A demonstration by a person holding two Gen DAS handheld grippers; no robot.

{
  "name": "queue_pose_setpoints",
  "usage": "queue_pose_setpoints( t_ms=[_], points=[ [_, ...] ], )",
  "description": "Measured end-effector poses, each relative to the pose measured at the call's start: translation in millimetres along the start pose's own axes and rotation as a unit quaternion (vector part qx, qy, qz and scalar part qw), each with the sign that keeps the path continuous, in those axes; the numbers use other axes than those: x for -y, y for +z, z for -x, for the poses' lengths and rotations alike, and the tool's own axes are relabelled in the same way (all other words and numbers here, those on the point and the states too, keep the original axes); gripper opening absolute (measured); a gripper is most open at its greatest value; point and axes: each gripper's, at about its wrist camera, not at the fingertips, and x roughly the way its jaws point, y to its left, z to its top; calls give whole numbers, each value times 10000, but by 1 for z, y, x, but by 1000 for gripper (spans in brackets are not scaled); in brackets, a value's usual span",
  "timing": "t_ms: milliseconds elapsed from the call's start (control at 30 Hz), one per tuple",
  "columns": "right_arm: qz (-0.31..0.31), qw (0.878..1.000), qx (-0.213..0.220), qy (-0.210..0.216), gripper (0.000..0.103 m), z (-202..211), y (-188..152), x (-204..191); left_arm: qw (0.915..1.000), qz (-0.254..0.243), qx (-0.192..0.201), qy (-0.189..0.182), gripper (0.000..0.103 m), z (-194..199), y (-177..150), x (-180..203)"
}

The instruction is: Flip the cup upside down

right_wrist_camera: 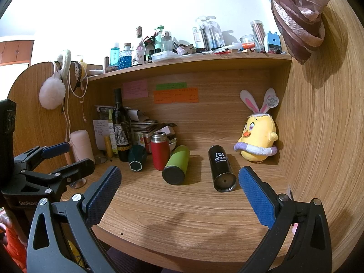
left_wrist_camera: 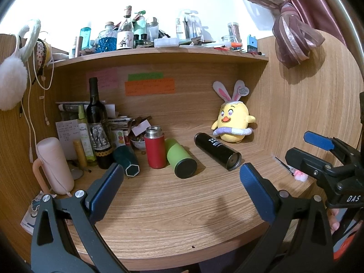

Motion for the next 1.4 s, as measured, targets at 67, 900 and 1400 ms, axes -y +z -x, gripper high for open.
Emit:
queue_pose_setpoints(
  t_ms=[67, 900, 1400],
  points=[
    [0, 10000, 0, -3, 103, 0, 0, 0, 10000, -3, 0, -1, 103, 0, 0, 1],
    [-297, 9982, -439, -280, 103, -58, -15, 46, 9829, 546, -1668, -561, 103, -165, 10, -22],
    [-468, 9917, -1193, -113, 103, -134, -36, 80, 9383, 1232, -3199, -454, 94, -337, -2, -30]
  ],
)
